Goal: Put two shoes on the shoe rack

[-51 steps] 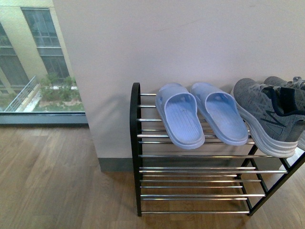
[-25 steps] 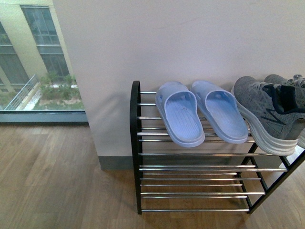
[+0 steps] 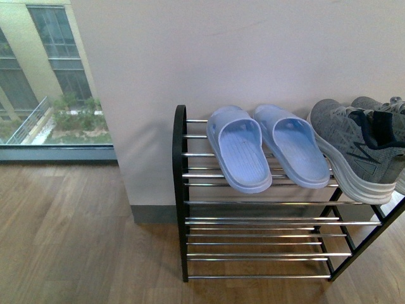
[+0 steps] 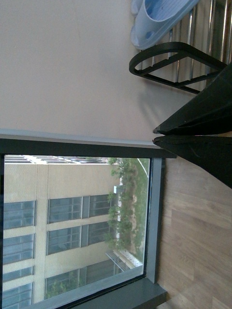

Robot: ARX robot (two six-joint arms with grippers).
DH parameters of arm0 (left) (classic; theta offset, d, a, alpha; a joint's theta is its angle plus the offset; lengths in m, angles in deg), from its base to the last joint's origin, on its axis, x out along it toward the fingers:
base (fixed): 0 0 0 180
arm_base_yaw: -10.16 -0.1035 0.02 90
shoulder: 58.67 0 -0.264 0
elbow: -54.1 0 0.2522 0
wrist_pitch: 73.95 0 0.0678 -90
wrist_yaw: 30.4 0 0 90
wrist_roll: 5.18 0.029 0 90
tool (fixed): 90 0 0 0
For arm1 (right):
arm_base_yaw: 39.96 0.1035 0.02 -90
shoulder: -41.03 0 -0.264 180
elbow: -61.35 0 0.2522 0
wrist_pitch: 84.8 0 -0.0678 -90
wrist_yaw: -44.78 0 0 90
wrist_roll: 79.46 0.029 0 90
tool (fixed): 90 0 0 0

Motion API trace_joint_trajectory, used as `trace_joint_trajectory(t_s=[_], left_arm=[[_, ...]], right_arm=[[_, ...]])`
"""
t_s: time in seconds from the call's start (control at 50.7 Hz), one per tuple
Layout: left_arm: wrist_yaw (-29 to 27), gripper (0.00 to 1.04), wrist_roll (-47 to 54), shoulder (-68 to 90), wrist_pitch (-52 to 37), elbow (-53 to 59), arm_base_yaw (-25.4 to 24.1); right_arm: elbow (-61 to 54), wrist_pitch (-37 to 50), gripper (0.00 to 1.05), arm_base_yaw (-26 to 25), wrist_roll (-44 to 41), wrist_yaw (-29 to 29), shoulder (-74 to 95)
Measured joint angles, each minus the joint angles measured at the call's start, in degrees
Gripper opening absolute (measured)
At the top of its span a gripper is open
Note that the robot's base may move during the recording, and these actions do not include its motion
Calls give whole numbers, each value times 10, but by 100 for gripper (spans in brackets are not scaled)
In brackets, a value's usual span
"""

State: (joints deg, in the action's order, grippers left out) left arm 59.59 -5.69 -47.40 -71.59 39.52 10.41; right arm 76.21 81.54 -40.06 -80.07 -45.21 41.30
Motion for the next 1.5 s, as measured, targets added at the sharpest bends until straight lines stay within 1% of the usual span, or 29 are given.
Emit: trace_joint_trajectory(t_s=[0.099,0.158,0.178,0.533,0.572,0.671,0.691,0.75,0.79,0.928,1.026,1.046,1.105,1.5], left_arm=[[0,1,0,-22,23,0,0],[0,1,0,-82,102,0,0],[0,1,0,-91,108,0,0],[0,2,0,-103,114,0,0],[0,6,0,-103,114,0,0],[0,22,0,-103,114,0,0],[0,24,0,-103,114,0,0],[0,35,0,-103,114,0,0],[0,45,0,-103,114,0,0],[0,72,0,-103,114,0,0],[0,95,1,-103,114,0,0],[0,97,1,-103,114,0,0],[0,95,1,-104,114,0,0],[0,95,2,-104,114,0,0]], right_arm=[[0,0,95,0,0,0,0],[0,0,95,0,0,0,0],[0,0,95,0,0,0,0],[0,0,95,0,0,0,0],[0,0,95,0,0,0,0],[0,0,95,0,0,0,0],[0,0,95,0,0,0,0],[0,0,95,0,0,0,0],[0,0,95,0,0,0,0],[0,0,95,0,0,0,0],[0,0,95,0,0,0,0],[0,0,95,0,0,0,0],[0,0,95,0,0,0,0],[0,0,95,0,0,0,0]])
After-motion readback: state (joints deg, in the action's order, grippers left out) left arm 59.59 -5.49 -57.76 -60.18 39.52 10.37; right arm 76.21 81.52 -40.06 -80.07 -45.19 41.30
